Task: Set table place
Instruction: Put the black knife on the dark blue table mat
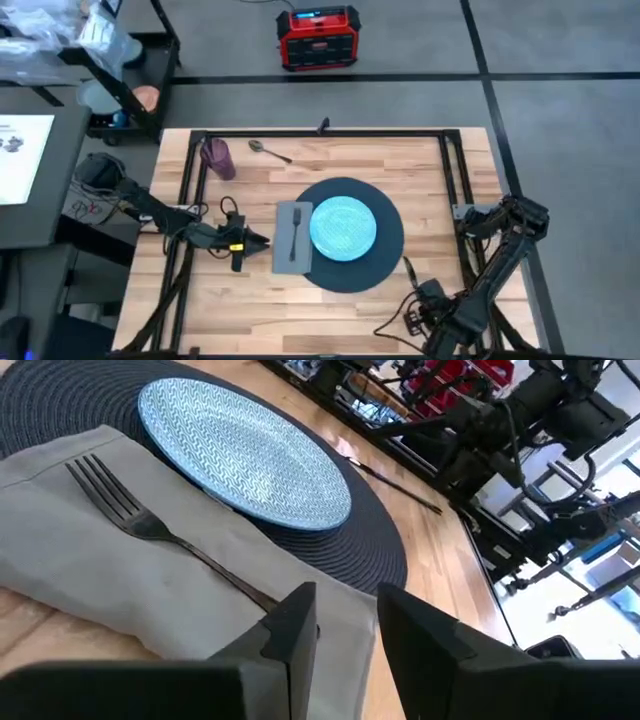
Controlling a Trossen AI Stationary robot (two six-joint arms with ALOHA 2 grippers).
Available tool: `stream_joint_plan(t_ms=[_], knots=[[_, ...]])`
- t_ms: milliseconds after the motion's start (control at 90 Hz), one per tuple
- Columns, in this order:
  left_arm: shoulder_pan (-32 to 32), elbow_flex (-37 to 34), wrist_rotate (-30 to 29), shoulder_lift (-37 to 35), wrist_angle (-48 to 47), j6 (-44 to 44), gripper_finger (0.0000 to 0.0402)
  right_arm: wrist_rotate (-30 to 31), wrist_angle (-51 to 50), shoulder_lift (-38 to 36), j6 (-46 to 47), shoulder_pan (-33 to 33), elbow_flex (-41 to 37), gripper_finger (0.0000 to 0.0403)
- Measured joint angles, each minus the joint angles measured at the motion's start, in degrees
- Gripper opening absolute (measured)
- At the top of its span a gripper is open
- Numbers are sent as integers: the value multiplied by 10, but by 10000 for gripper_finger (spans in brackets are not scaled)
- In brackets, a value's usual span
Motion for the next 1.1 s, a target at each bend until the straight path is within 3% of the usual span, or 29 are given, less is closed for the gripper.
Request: stream_joint_plan(t_ms=[233,1100], knots=[[0,0,0,0,0,-3,93,-8,5,9,-4,3,0,92],[0,0,5,0,1,-15,93,-23,96,91,7,23,-4,84]])
